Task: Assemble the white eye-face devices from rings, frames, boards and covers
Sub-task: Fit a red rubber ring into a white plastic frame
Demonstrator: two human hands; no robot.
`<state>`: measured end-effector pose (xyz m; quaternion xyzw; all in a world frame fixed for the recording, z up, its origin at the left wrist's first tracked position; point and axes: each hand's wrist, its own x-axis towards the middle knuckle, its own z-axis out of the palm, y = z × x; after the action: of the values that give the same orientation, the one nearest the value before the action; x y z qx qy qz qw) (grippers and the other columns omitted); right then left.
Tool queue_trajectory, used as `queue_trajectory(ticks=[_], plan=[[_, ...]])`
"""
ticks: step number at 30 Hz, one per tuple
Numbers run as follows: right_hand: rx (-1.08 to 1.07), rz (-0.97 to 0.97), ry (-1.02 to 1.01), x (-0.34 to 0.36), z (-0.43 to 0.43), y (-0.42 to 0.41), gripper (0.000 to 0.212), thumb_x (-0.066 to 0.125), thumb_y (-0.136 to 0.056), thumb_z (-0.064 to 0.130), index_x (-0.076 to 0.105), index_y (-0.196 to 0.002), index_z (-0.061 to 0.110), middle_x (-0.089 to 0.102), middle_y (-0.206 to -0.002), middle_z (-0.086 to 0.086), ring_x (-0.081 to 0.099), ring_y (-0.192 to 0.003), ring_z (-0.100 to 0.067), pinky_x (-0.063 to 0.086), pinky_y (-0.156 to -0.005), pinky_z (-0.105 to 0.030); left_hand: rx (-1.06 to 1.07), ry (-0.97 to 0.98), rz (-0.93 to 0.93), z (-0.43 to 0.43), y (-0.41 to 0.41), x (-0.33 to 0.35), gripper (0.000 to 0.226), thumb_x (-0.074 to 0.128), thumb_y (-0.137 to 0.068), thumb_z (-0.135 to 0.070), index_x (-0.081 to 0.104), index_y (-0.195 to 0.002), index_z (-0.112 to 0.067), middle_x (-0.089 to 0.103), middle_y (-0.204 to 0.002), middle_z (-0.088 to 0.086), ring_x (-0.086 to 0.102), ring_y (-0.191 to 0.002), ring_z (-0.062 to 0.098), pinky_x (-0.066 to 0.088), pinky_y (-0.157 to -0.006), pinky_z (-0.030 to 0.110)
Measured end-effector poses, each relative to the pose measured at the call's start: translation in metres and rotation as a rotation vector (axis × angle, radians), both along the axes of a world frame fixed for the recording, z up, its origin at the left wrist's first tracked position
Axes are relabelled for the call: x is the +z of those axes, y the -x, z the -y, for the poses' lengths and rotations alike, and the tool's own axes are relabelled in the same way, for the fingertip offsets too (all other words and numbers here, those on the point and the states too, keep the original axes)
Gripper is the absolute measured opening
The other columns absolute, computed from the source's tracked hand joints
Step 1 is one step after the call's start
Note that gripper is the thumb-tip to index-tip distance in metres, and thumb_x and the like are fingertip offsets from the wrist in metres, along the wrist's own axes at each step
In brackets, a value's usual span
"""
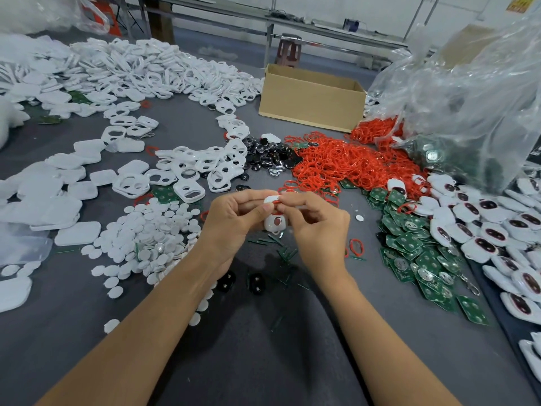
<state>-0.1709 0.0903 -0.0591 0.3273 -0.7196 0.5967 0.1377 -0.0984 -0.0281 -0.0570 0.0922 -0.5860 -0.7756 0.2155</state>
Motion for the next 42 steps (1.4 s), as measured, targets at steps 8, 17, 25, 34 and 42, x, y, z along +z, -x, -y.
queue_trajectory(ticks=[8, 17, 25, 34, 42], plan=[[0.133, 0.069, -0.041, -0.005, 0.003, 0.003, 0.022, 0.074, -0.074, -0.007, 0.075, -0.092, 0.006, 0.072, -0.098, -0.001, 0.069, -0.076, -0.017, 0.056, -0.074, -0.025, 0.030, -0.085, 0.006, 0.003, -0.001, -0.003, 0.019, 0.062, -0.084, -0.001, 0.071, -0.099, -0.010, 0.076, -0.087, 0.008, 0.072, -0.079, 0.015, 0.058, -0.074, 0.026], [0.196, 0.074, -0.062, -0.006, 0.002, 0.008, 0.016, 0.071, -0.074, -0.001, 0.075, -0.085, 0.010, 0.068, -0.082, 0.028, 0.062, -0.073, 0.006, 0.055, -0.072, -0.023, -0.013, -0.078, 0.016, 0.002, -0.002, -0.002, 0.020, 0.063, -0.081, -0.004, 0.071, -0.099, -0.008, 0.075, -0.086, 0.009, 0.070, -0.077, 0.016, 0.059, -0.075, 0.026], [0.073, -0.288, -0.099, -0.013, 0.007, 0.005, 0.021, 0.070, -0.077, -0.009, 0.072, -0.098, -0.006, 0.067, -0.102, 0.002, 0.057, -0.101, 0.005, 0.046, -0.086, -0.007, 0.071, -0.069, 0.037, 0.001, -0.001, 0.001, 0.017, 0.061, -0.088, 0.001, 0.071, -0.100, -0.005, 0.074, -0.083, 0.009, 0.067, -0.077, 0.019, 0.057, -0.075, 0.025], [0.224, 0.384, 0.044, -0.001, 0.002, 0.007, 0.027, 0.070, -0.081, -0.002, 0.072, -0.093, 0.021, 0.074, -0.090, -0.006, 0.071, -0.083, -0.016, 0.057, -0.080, -0.032, 0.139, 0.119, 0.077, 0.000, -0.001, 0.003, 0.018, 0.062, -0.089, 0.003, 0.072, -0.095, -0.011, 0.076, -0.087, 0.004, 0.072, -0.079, 0.015, 0.059, -0.072, 0.023], [0.290, 0.566, 0.025, 0.004, -0.002, 0.007, 0.016, 0.065, -0.087, -0.001, 0.071, -0.083, 0.013, 0.072, -0.074, -0.013, 0.067, -0.065, -0.020, 0.056, -0.058, -0.026, 0.150, 0.356, 0.053, -0.002, -0.003, 0.002, 0.024, 0.064, -0.090, -0.001, 0.071, -0.092, -0.024, 0.076, -0.088, -0.009, 0.071, -0.083, 0.007, 0.055, -0.075, 0.018]])
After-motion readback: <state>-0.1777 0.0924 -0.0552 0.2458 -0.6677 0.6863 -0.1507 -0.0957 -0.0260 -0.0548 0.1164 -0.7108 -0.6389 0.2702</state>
